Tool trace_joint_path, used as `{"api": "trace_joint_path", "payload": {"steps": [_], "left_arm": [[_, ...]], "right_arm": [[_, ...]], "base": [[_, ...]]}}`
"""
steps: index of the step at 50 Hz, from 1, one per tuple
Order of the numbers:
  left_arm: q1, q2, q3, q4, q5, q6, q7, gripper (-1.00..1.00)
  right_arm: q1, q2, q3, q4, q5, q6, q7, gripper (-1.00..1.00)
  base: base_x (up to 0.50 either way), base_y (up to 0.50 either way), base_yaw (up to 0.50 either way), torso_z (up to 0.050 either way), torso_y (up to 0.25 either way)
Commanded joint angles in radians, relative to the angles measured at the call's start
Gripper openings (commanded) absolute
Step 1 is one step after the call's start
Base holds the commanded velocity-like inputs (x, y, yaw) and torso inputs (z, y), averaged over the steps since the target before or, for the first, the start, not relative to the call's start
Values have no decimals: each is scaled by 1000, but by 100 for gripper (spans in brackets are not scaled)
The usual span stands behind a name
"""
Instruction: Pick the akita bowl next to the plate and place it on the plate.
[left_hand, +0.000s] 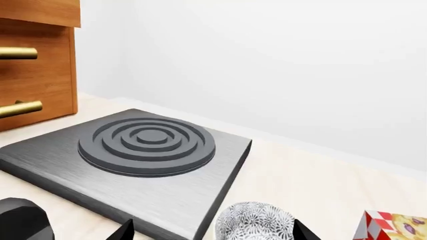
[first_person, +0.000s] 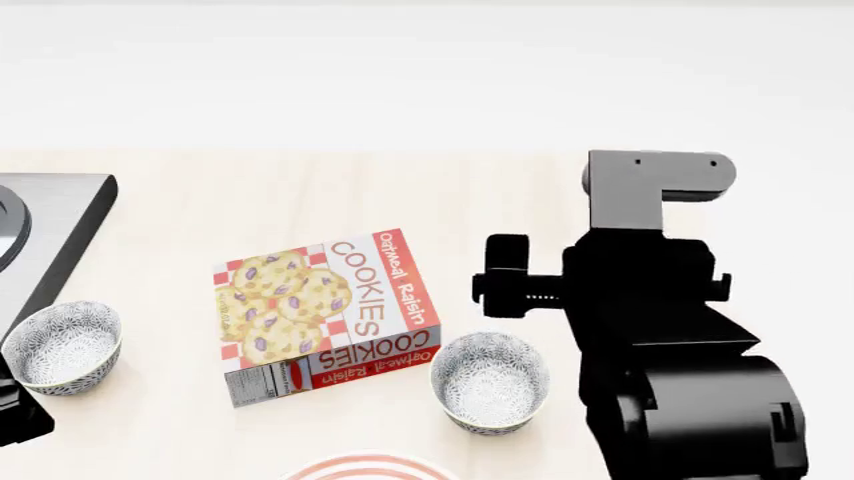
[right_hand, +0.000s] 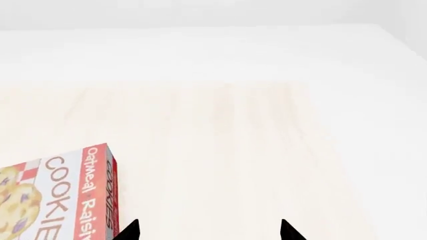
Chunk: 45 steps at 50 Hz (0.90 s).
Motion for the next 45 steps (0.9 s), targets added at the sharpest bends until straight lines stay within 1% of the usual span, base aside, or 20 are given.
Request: {"api": "trace_joint_path", "payload": {"steps": [1,5,16,20,24,29,32,45], "left_arm": [[2,-2,3,6,-5,-3,-4,100],[2,-2,5,4,-4,0,-5,100],[-2,-4,7,-14,-6,13,-1,100],[-3,-4,8,-16,-8,14,-2,100],[-2,-6,9,-11,-10,10,-5,100],[-3,-6,10,-13,-10,12,-5,100],[6,-10,10,20,-16,-12,-15,100],[3,-11,14,9,-17,-2,-15,100]], "right_arm": [[154,-33,-50,328,-27,-56,-55,100],[201,-48,-64,406,-32,-72,-71,100],[322,-80,-80,738,-43,-165,-135,100],[351,-87,-69,818,-32,-187,-154,100],[362,-92,-73,849,-32,-197,-162,100],[405,-102,-77,989,-43,-266,-184,100],[407,-105,-72,1009,-46,-267,-188,100],[375,-107,-38,1011,-77,-233,-218,100]], "base": [[0,0,0,0,0],[0,0,0,0,0],[0,0,0,0,0],[0,0,0,0,0],[0,0,0,0,0],[0,0,0,0,0],[0,0,0,0,0],[0,0,0,0,0]]}}
